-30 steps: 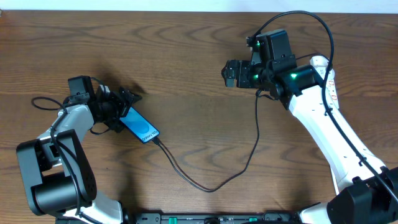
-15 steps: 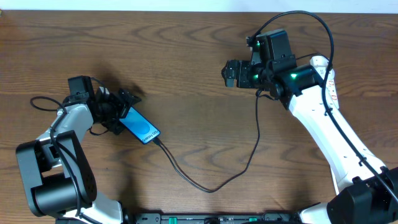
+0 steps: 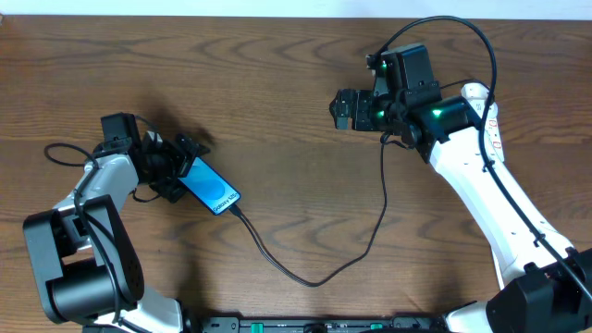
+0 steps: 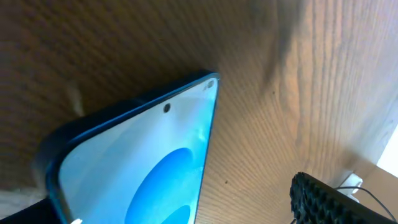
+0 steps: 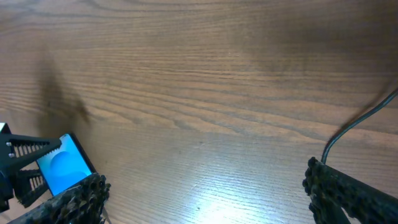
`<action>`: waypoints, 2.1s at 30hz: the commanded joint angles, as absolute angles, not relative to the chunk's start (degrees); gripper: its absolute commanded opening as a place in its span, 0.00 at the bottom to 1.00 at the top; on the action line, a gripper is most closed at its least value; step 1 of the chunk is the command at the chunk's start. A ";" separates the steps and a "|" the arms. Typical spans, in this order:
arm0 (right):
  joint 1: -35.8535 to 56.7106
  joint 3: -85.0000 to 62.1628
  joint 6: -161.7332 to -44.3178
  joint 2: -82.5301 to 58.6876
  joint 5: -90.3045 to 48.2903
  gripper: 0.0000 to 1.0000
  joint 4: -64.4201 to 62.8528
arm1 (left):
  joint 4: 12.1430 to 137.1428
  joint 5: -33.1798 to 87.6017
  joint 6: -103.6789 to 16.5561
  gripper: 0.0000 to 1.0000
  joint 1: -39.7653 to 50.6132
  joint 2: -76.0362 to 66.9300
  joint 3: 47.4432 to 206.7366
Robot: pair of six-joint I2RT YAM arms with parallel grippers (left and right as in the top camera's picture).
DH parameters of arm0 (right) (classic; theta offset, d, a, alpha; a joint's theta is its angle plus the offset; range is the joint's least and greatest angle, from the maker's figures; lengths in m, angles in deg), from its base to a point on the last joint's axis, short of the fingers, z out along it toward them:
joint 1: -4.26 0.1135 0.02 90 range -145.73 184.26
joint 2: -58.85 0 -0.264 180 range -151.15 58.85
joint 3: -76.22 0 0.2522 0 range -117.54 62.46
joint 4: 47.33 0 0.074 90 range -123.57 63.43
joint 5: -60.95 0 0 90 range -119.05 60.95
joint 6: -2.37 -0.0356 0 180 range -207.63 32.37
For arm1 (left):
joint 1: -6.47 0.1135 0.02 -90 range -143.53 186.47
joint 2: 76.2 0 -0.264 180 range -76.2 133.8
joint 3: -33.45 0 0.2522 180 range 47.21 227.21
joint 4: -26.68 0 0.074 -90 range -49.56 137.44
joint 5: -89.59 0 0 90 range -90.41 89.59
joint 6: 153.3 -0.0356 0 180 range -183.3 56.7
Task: Plug charger to phone and switch on socket
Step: 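Set the phone flat on the table and open the left gripper, then move the right gripper over the white power strip's switch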
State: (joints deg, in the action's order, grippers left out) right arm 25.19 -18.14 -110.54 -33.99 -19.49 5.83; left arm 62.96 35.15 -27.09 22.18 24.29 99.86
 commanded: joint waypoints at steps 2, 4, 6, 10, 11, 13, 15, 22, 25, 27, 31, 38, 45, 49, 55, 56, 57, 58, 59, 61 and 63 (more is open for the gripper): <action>25.37 -18.42 -109.63 -33.18 -19.73 0.99 5.89 | 65.06 28.43 -26.79 0.94 22.31 26.54 97.89; 25.37 -18.42 -109.65 -33.18 -19.73 0.99 5.89 | 65.08 28.43 -26.79 0.94 22.31 26.54 97.89; 25.37 -18.42 -109.65 -33.18 -19.73 0.99 5.89 | 65.26 28.43 -26.79 0.94 22.31 26.54 97.89; 25.37 -18.42 -109.65 -33.18 -19.73 0.99 5.89 | 65.54 28.43 -26.79 0.94 22.31 26.54 97.89; 25.37 -18.42 -109.65 -33.18 -19.73 0.99 5.89 | 65.67 28.41 -26.79 0.94 22.31 26.54 97.89; 25.37 -18.42 -109.65 -33.18 -19.73 0.99 5.92 | 65.71 28.43 -26.81 0.94 22.31 26.54 97.89; 25.37 -18.42 -109.65 -33.18 -19.73 0.99 5.92 | 65.71 28.43 -26.79 0.94 22.31 26.54 97.89; 25.37 -18.42 -109.65 -33.18 -19.73 0.99 6.22 | 65.67 28.43 -26.79 0.94 22.31 26.49 97.91; 25.37 -18.42 -109.65 -33.18 -19.73 0.99 6.31 | 66.50 25.62 -26.81 0.94 22.31 25.86 98.15; 25.37 -18.42 -109.63 -33.18 -19.75 0.99 6.31 | 68.21 22.86 -26.83 0.94 22.31 24.92 98.68; 25.35 -18.42 -109.65 -33.18 -20.17 0.99 6.18 | 69.80 22.03 -30.02 0.94 22.26 21.69 100.03; 25.35 -18.42 -109.63 -33.18 -20.62 0.99 5.48 | 70.30 22.05 -35.07 0.94 22.24 10.52 100.84; 25.35 -18.42 -109.63 -33.18 -21.91 0.99 5.46 | 72.23 21.92 -50.06 0.84 19.53 -6.68 100.84; 25.35 -18.42 -109.63 -33.18 -22.09 0.99 5.48 | 75.48 16.24 -53.45 0.84 17.15 -13.98 100.84; 25.37 -18.42 -109.63 -33.18 -22.09 0.99 5.70 | 82.09 6.36 -55.86 0.85 14.02 -20.21 100.82; 25.37 -18.42 -109.63 -33.18 -22.09 0.99 5.70 | 82.85 6.14 -55.90 0.85 14.00 -20.39 100.82; 25.37 -18.42 -109.63 -33.18 -22.09 0.99 5.72 | 83.03 6.18 -55.88 0.85 14.00 -20.34 100.82; 25.35 -18.42 -109.65 -33.18 -22.09 0.99 5.85 | 83.05 6.16 -55.83 0.85 14.00 -20.24 100.82; 25.35 -18.42 -109.63 -33.18 -22.09 0.99 6.00 | 83.03 6.16 -55.79 0.85 14.00 -20.13 100.82; 25.35 -18.42 -109.63 -33.18 -22.09 0.99 6.37 | 83.03 6.16 -55.79 0.86 14.00 -20.00 100.82; 25.35 -18.42 -109.63 -33.18 -22.09 0.99 6.83 | 83.05 6.16 -55.79 0.99 14.00 -19.93 100.82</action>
